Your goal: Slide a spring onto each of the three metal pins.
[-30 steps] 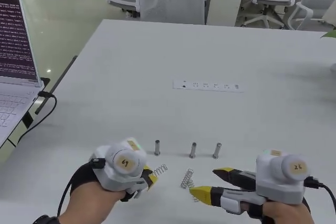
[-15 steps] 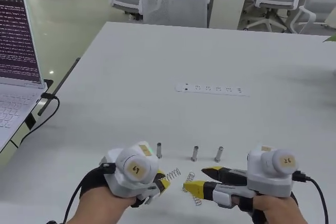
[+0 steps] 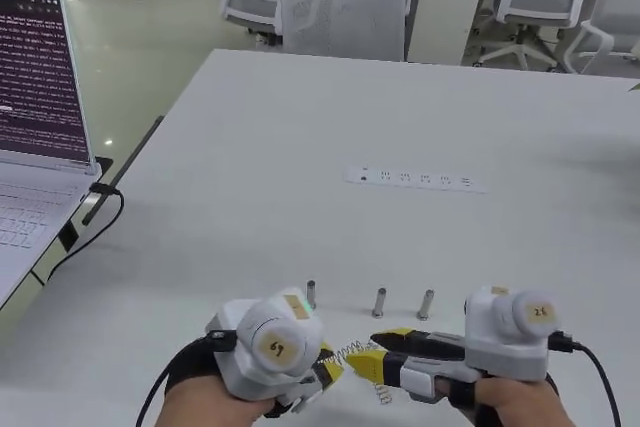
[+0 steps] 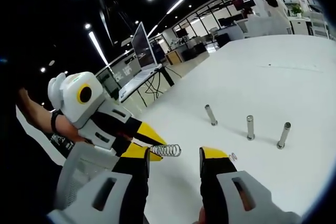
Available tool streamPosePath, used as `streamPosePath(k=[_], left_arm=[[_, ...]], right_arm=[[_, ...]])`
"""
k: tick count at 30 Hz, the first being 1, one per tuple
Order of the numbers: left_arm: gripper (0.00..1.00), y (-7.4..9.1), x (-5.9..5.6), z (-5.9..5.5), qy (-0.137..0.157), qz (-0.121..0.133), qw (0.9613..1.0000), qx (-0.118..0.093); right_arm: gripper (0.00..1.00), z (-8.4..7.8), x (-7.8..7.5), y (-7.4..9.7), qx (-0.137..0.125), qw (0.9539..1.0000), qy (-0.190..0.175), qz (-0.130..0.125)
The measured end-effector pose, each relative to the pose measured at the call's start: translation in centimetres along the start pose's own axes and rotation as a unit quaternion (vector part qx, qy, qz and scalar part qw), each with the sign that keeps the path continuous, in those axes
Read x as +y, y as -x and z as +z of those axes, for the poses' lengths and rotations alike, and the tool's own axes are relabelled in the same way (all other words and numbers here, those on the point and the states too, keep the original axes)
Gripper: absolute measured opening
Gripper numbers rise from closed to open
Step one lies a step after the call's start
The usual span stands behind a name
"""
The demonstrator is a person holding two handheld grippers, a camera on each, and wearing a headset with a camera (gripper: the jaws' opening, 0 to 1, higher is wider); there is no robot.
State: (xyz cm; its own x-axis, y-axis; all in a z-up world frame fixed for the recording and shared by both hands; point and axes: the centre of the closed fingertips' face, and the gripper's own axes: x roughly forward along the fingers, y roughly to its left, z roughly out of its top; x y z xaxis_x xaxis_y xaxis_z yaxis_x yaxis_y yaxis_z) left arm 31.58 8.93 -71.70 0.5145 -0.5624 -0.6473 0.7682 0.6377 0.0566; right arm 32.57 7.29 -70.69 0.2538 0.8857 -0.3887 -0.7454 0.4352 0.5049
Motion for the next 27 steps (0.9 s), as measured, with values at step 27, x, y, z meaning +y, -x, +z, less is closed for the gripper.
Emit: streamPosePath(k=[27], left_arm=[[0.02,0.4,-0.6,0.9,-0.030,-0.010,0.9995,-0.009]], right_arm=[[0.15,0.2,1.2,-0.4,-0.013,0.9976,-0.047,0.048]])
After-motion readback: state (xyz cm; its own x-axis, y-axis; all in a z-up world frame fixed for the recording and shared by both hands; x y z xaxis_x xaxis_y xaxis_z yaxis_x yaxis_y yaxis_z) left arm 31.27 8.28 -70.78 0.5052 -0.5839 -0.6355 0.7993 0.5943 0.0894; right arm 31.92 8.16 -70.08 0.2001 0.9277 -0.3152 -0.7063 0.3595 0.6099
